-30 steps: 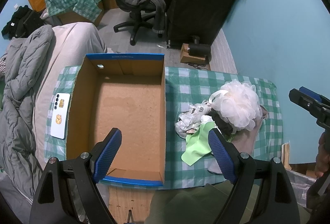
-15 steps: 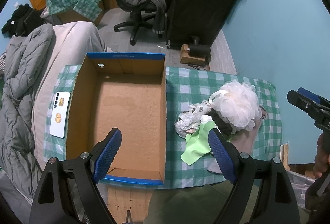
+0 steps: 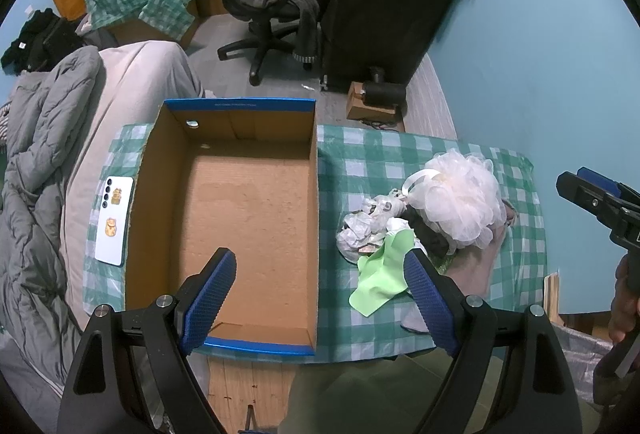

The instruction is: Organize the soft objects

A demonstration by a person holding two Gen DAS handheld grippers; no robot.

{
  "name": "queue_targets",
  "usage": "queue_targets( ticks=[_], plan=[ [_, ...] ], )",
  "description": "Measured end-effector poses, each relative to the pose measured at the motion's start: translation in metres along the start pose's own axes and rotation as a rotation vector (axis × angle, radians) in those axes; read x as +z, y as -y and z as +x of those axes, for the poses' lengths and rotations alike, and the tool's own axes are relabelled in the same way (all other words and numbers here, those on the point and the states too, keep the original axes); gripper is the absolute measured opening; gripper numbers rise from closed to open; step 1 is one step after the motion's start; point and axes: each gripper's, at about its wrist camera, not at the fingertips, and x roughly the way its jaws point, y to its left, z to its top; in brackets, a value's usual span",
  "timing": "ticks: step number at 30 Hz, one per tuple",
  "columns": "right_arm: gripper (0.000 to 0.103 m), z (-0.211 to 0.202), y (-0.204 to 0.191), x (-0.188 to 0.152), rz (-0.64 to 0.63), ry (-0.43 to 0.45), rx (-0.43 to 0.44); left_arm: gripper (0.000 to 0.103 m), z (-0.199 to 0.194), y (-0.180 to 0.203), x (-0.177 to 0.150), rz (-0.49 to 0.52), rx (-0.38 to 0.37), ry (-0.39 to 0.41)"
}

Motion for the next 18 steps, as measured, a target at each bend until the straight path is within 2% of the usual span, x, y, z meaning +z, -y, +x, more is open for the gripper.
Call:
queue_targets(
  ticks=[12,18],
  plan=[
    [0.091,0.000,0.002,0.003,0.000,-0.002,0.001,0.087,0.001,0.003,-0.004,0.008,-0.004,-0.002],
    [0.091,0.004,0.008,-0.008,0.011,-0.007,-0.001,0.087,0.007,0.021,-0.006,0.050,0.016,-0.021]
  ],
)
